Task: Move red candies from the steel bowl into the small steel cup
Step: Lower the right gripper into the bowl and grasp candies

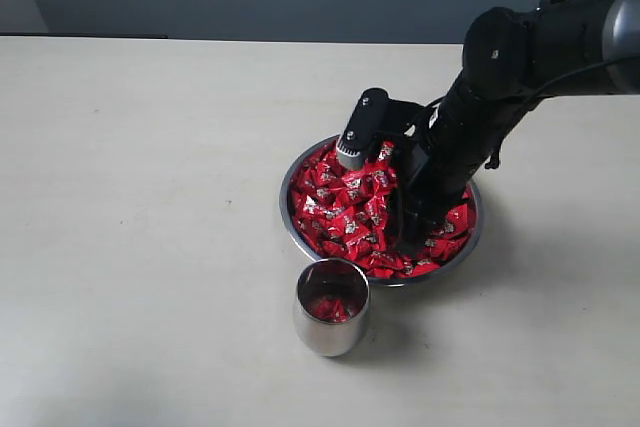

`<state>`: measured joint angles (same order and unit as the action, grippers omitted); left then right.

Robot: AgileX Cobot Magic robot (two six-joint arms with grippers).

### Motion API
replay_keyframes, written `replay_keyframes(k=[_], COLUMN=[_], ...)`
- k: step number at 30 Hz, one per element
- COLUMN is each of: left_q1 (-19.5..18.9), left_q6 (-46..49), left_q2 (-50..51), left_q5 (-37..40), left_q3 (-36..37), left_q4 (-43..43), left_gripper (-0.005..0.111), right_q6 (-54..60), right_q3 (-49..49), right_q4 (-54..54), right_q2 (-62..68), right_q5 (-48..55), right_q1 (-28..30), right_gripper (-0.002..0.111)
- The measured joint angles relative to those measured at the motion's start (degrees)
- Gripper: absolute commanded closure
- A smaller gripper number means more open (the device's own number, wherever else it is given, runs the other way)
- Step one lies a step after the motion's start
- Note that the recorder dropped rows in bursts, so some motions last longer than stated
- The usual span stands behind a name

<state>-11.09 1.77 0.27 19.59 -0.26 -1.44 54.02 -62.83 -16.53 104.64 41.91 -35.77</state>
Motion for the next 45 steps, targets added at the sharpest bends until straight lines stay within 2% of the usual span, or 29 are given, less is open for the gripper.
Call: replay_keyframes(k=[35, 37, 43, 45], left_q1=[0.0, 0.0, 0.0, 0.0], left_q6=[0.0, 0.0, 0.0, 0.0], left_q2=[0.0, 0.0, 0.0, 0.0], left_q5=[0.0, 0.0, 0.0, 0.0], left_q3=[0.0, 0.0, 0.0, 0.0], left_q4=[0.0, 0.0, 0.0, 0.0], left_gripper=[0.106, 0.106, 0.106, 0.106], right_q6=[0.3, 0.3, 0.3, 0.3], right_q3=[-0.1, -0.1, -0.1, -0.1], right_q4=[1.9, 1.9, 1.9, 1.9], right_q2=[4.3, 4.3, 4.3, 4.3], right_q5=[-1.5, -1.5, -1.5, -1.5], right_q1=[0.0, 0.0, 0.0, 0.0], right_gripper=[0.073, 0.077, 0.109, 0.109])
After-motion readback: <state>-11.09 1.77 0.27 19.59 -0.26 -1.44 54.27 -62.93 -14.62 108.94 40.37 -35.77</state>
